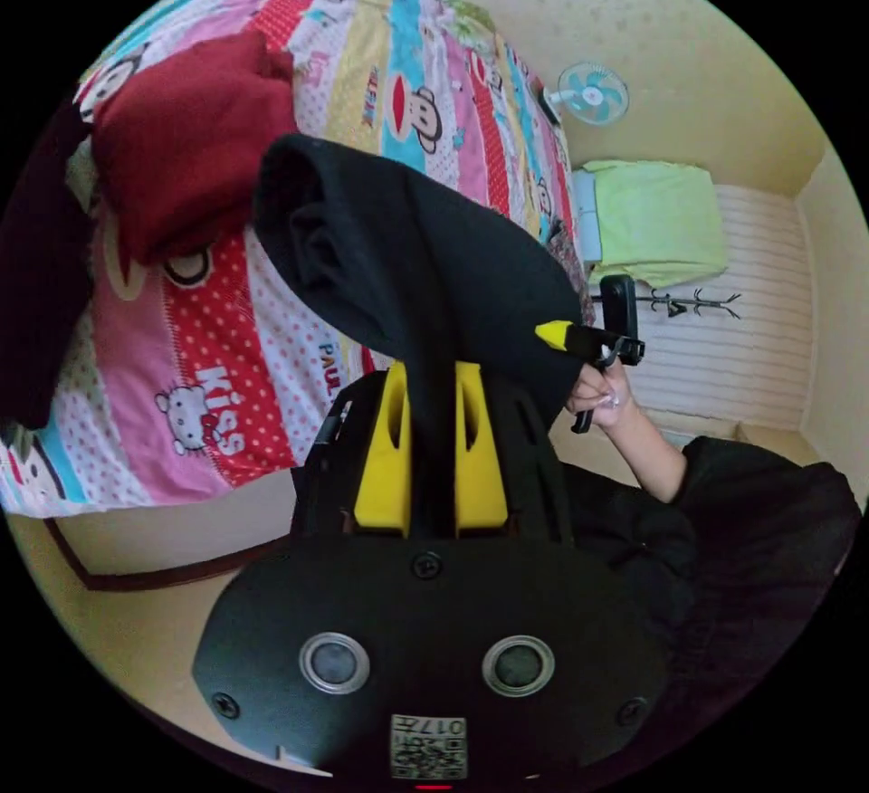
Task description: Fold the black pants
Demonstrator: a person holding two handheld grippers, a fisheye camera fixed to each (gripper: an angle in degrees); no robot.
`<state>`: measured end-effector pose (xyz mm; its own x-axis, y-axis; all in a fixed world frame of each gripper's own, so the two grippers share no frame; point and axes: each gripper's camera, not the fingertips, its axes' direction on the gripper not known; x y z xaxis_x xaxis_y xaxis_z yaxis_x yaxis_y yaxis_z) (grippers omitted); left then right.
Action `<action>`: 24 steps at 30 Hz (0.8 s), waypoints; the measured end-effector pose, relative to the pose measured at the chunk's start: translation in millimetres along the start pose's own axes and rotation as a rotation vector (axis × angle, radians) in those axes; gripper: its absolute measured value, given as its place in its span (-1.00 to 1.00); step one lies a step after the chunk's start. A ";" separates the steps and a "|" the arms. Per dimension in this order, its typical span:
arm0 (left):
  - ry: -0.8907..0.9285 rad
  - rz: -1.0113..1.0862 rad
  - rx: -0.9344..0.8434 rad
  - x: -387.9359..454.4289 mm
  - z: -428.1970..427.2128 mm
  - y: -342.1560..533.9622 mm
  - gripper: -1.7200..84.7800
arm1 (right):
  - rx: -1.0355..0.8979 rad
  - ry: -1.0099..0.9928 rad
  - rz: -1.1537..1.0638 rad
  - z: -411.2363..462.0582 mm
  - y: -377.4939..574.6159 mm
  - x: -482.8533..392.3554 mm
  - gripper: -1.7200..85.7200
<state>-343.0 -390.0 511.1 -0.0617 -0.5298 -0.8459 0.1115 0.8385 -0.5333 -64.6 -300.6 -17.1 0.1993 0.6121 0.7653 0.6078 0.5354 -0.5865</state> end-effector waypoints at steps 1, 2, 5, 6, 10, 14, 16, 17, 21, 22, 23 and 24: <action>-0.009 -0.001 0.069 -2.7 -33.0 -10.4 -0.78 | -0.003 -0.012 -0.024 6.5 -19.1 -10.1 -0.79; -0.027 -0.007 0.135 -7.8 -65.2 -25.0 -0.75 | -0.006 -0.034 -0.059 20.4 -60.4 -28.3 -0.79; -0.195 -0.083 0.277 -35.9 -130.1 -64.7 -0.68 | 0.039 0.094 -0.109 52.1 -162.4 -65.5 -0.77; -0.248 -0.106 0.303 -43.9 -138.6 -70.3 -0.67 | 0.092 0.225 -0.121 57.3 -190.1 -74.6 -0.77; -0.276 -0.339 0.158 -113.1 -131.5 -82.0 -0.80 | 0.024 0.509 -0.033 66.5 -227.1 -59.2 -0.86; -0.265 -0.475 -0.052 -156.5 -28.4 -17.0 -0.97 | -0.182 0.681 0.014 61.1 -171.0 2.2 -0.93; -0.240 -0.623 -0.223 -181.1 39.6 38.0 -0.98 | -0.263 0.804 0.118 46.9 -117.7 45.8 -0.94; -0.182 -0.748 -0.351 -194.4 86.1 85.0 -0.98 | -0.332 0.887 0.239 33.9 -75.0 79.5 -0.94; -0.069 -1.098 -0.654 -183.5 180.5 226.8 -0.98 | -0.619 1.052 0.826 -26.2 120.0 174.3 -0.95; -0.067 -1.168 -0.682 -167.2 193.6 257.1 -0.98 | -0.648 1.049 0.903 -34.4 148.8 179.3 -0.95; -0.057 -1.212 -0.695 -151.4 203.2 275.4 -0.98 | -0.670 1.028 1.025 -49.1 201.0 181.9 -0.95; -0.053 -1.228 -0.702 -144.3 207.4 280.6 -0.98 | -0.638 0.985 1.110 -61.7 243.3 177.9 -0.95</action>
<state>-97.2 -104.7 485.0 0.2809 -0.9487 0.1452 -0.4953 -0.2729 -0.8247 166.1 -97.4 -7.3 0.9741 -0.2143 0.0723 -0.0113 -0.3653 -0.9308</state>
